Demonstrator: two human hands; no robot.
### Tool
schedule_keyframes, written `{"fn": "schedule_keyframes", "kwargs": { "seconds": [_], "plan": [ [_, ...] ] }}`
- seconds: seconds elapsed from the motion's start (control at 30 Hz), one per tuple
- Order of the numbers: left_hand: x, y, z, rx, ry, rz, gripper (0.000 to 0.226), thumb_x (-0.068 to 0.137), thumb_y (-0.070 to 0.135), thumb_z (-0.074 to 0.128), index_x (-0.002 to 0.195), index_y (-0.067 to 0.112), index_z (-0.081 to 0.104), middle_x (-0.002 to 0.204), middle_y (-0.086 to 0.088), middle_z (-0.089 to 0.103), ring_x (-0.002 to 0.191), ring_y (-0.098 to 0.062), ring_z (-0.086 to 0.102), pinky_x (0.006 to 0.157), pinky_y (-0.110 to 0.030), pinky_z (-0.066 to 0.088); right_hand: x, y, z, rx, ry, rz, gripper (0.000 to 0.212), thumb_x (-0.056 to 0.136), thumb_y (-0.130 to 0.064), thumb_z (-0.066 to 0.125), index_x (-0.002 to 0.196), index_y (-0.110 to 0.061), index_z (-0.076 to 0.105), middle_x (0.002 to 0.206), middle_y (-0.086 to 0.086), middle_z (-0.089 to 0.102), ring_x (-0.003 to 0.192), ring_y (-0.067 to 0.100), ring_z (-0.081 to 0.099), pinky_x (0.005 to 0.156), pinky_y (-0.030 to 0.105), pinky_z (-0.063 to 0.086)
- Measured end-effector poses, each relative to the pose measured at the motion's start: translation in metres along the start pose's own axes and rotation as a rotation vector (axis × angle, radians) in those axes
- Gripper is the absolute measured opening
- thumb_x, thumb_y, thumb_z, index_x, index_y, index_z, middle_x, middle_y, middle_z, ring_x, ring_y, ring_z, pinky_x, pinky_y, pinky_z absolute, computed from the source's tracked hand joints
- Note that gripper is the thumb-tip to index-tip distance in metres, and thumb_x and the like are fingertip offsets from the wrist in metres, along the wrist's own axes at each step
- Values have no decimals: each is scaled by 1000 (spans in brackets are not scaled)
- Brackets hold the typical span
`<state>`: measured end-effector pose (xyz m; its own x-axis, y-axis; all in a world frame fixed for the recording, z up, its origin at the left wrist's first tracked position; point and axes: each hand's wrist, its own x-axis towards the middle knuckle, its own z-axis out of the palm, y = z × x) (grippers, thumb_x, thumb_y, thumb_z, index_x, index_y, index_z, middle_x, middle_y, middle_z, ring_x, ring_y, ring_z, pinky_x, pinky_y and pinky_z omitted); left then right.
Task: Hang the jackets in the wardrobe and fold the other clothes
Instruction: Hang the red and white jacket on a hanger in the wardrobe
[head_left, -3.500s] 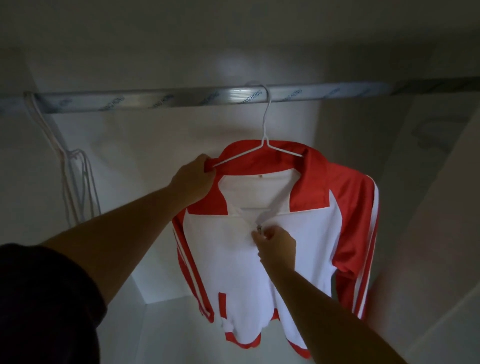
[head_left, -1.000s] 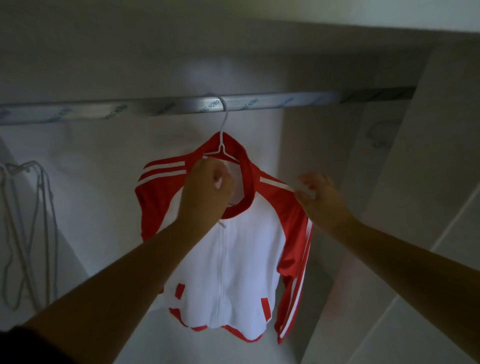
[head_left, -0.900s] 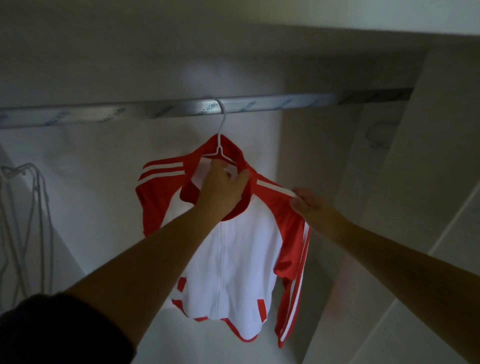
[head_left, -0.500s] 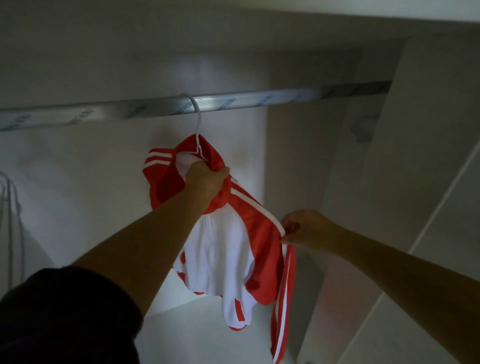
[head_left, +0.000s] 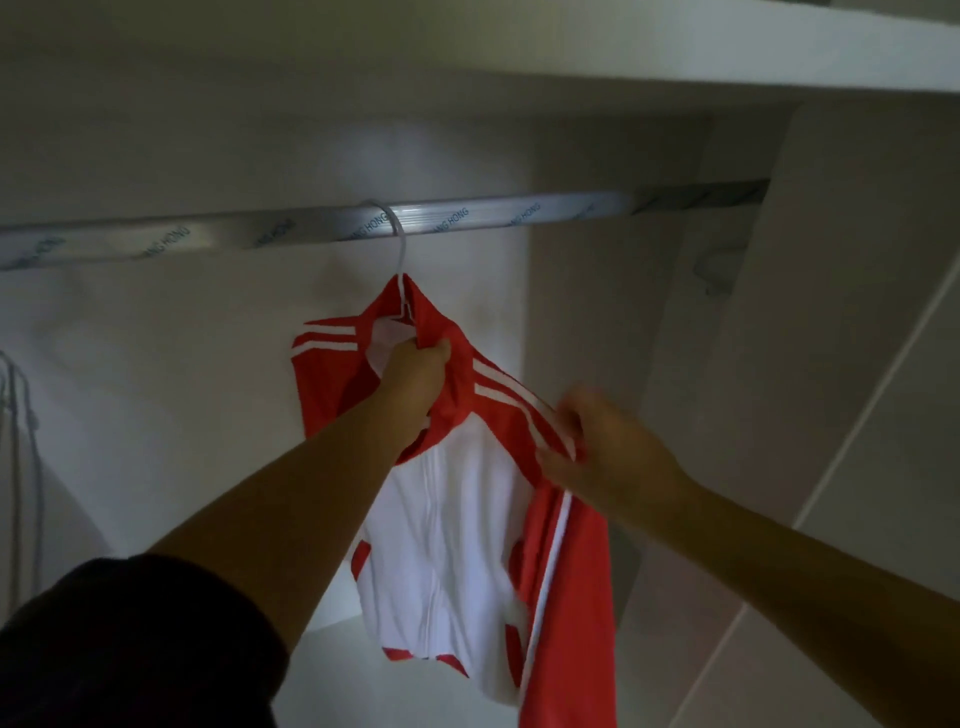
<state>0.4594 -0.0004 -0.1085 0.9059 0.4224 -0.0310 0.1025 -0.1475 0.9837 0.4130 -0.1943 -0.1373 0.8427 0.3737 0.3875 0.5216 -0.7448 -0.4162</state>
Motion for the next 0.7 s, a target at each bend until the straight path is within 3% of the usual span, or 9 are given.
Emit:
{"fn": "schedule_keyframes", "kwargs": {
  "seconds": [0.03,0.1,0.17,0.27,0.4,0.5,0.57,0.7],
  "plan": [
    [-1,-3,-2,6,-46,-28,42,99,27,46,131,0,46,127,-18,56,119,-36,51,103,-40,39,4,-4,0,1,85,-1,19,86,-32,63,98,-24,52,90,-13,46,75,5,46,63,10,32],
    [-2,-9,-9,20,-105,-36,42,99,30,45,130,3,48,126,-17,57,118,-35,53,105,-46,40,13,-8,5,-99,72,-3,25,94,-28,52,116,-16,55,105,-3,52,92,15,53,78,24,43],
    [-2,-17,-18,82,-108,3,42,99,33,44,130,6,49,121,-12,59,113,-30,55,100,-40,43,19,-10,11,-171,-24,1,22,99,-24,43,106,-12,59,94,1,56,87,21,57,73,27,42],
    [-6,-29,-30,288,-92,92,39,100,34,39,124,6,52,110,-11,61,89,-18,54,82,-29,40,22,-9,14,-121,-71,16,28,101,-27,41,94,-11,62,78,-2,54,70,14,51,65,24,36],
    [-9,-40,-38,378,-70,135,38,101,35,37,107,4,58,94,-10,62,85,-20,54,74,-27,39,19,-11,20,-151,-138,5,30,101,-33,38,101,-12,59,88,3,65,73,16,60,75,29,53],
    [-12,-45,-46,487,-24,195,34,100,34,39,88,6,54,71,-4,52,74,-20,53,70,-28,39,21,-15,19,-237,-189,8,28,102,-31,35,110,-13,55,96,5,66,83,22,65,82,34,54],
    [-15,-48,-52,504,6,302,33,101,29,40,80,7,53,64,-4,49,63,-17,49,64,-27,38,21,-18,18,-288,-195,42,25,101,-26,36,114,-13,53,100,6,67,88,25,66,85,36,54],
    [-16,-43,-64,422,229,421,31,98,15,43,67,13,45,61,-3,47,55,-14,44,52,-18,34,18,-17,12,-360,-147,125,19,98,-19,39,113,-12,49,98,6,66,87,26,67,79,34,52]
  ]
}}
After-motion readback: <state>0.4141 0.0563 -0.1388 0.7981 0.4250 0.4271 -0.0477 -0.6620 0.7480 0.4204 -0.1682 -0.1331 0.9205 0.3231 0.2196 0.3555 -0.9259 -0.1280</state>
